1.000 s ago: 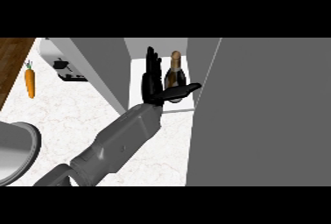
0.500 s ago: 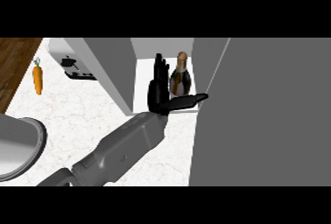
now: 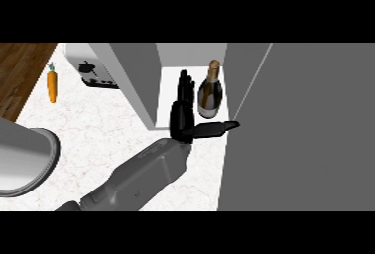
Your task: Pick up the wine, place it into the cabinet and close the cabinet
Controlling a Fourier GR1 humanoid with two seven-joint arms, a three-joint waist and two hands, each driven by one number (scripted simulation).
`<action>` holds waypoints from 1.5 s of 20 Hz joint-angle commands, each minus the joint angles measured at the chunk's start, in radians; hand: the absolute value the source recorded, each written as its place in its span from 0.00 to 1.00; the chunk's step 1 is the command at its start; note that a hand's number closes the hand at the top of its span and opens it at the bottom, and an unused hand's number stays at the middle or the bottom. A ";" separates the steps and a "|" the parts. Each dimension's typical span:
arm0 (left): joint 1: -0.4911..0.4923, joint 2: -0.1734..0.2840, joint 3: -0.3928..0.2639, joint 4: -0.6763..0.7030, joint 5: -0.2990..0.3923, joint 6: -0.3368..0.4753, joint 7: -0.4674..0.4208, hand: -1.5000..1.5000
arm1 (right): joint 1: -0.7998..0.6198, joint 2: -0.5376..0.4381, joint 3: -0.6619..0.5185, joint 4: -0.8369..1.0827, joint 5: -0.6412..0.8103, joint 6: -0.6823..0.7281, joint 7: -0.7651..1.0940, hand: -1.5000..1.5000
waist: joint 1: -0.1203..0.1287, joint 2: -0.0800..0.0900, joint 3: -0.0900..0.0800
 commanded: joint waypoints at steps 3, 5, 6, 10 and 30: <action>0.091 0.031 0.020 -0.182 -0.121 0.071 0.001 0.00 | -0.016 -0.009 -0.038 0.031 0.009 -0.004 -0.022 0.00 | 0.021 -0.005 0.001; 0.142 0.081 0.002 -0.268 -0.151 0.079 0.042 0.00 | -0.077 -0.026 -0.066 0.029 -0.024 -0.021 0.042 0.00 | 0.027 -0.006 0.000; 0.156 0.024 0.032 -0.186 -0.193 0.051 -0.020 0.00 | 0.030 0.016 0.013 0.037 0.044 0.002 -0.061 0.00 | 0.016 -0.003 0.000; 0.242 0.130 0.010 -0.395 -0.253 0.050 0.045 0.00 | 0.010 -0.039 -0.073 0.000 -0.056 0.028 -0.009 0.00 | 0.019 -0.005 0.001; 0.613 0.654 0.050 -1.052 -0.409 -0.134 0.208 1.00 | 0.101 -0.136 0.019 -0.101 -0.137 0.215 -0.001 1.00 | 0.021 -0.005 0.000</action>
